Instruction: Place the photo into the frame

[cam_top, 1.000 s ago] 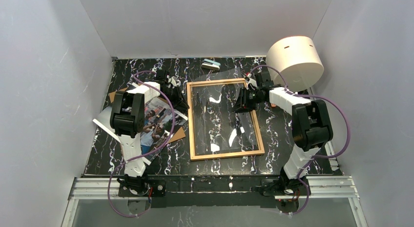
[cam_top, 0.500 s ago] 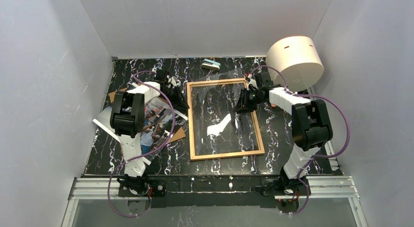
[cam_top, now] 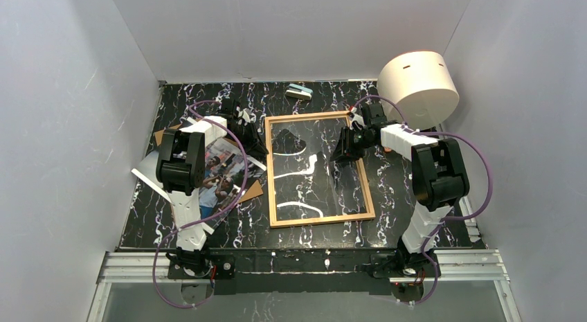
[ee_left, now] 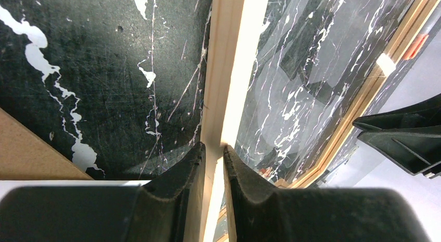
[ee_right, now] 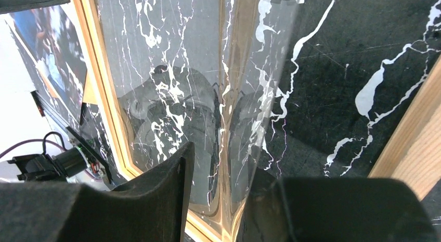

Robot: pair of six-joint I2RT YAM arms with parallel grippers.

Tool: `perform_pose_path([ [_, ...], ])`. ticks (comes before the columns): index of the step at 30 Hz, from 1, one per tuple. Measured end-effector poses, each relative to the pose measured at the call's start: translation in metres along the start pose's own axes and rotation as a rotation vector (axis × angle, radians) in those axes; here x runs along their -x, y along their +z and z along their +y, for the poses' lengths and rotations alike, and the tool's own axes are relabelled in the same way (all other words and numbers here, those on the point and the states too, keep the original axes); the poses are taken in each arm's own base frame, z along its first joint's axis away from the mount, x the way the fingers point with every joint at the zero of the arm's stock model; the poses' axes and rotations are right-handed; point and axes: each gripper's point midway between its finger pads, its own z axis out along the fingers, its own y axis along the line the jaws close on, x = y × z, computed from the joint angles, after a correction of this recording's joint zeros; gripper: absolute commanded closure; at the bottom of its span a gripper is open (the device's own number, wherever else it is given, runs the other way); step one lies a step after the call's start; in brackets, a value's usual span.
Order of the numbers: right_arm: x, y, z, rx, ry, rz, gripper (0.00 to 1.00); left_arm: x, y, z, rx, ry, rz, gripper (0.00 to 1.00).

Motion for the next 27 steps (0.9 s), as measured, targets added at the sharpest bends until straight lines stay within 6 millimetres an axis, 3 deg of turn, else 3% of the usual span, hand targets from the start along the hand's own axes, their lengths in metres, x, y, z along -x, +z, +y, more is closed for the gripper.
perform_pose_path([
  [10,0.000,-0.002,0.007,0.046,0.049,0.009,0.64,0.000,0.000,0.000,-0.002,-0.001,0.001,0.83],
  [18,-0.001,-0.006,0.019,0.122,0.089,0.030,0.37,0.000,0.000,0.000,-0.003,-0.002,0.001,0.83],
  [27,-0.020,-0.010,0.021,0.173,0.144,0.044,0.32,0.000,0.000,0.001,-0.002,-0.005,0.000,0.77],
])
